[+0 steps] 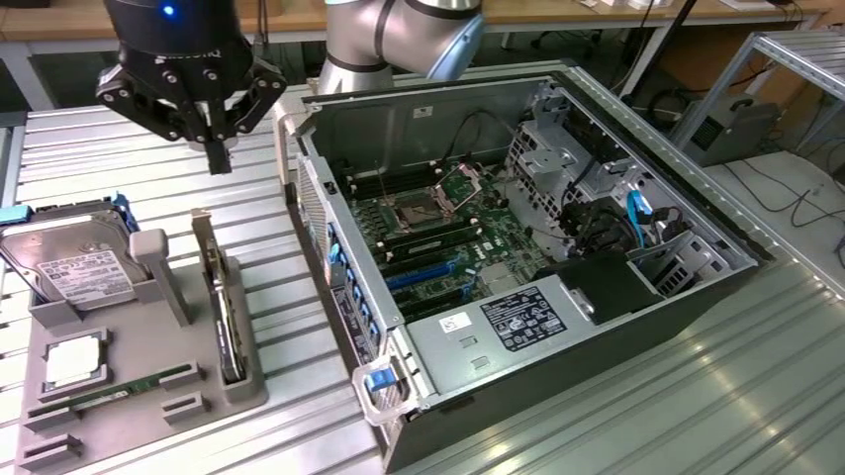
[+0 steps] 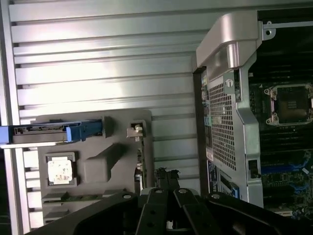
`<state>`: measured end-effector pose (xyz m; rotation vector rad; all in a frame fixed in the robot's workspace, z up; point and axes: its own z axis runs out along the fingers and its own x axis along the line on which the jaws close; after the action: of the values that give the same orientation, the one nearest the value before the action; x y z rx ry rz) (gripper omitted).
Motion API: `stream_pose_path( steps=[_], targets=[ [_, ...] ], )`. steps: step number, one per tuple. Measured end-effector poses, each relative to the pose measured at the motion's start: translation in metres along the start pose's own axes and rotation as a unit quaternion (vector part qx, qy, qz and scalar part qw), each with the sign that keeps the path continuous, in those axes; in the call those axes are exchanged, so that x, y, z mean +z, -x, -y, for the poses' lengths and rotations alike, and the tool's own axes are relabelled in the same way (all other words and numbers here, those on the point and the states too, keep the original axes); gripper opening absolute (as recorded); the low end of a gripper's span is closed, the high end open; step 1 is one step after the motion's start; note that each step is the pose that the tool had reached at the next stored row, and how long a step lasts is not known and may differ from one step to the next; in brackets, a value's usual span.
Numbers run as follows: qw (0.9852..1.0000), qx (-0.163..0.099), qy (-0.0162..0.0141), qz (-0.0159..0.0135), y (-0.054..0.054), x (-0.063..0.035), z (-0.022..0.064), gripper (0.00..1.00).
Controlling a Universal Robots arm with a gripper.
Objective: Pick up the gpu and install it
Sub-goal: 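Reach for the gpu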
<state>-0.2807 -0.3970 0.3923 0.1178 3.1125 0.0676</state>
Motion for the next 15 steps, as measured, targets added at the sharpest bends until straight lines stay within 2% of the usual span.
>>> stream_pose_path(
  steps=[1, 4, 8, 15],
  targets=[
    [1.0, 0.0, 0.0, 0.0, -0.003, -0.0001, 0.0002, 0.11],
    [1.0, 0.0, 0.0, 0.0, -0.023, -0.0005, 0.0014, 0.11],
    [1.0, 0.0, 0.0, 0.0, -0.035, -0.0006, 0.0023, 0.11],
    [1.0, 0.0, 0.0, 0.0, -0.036, -0.0007, 0.0025, 0.11]
  ],
)
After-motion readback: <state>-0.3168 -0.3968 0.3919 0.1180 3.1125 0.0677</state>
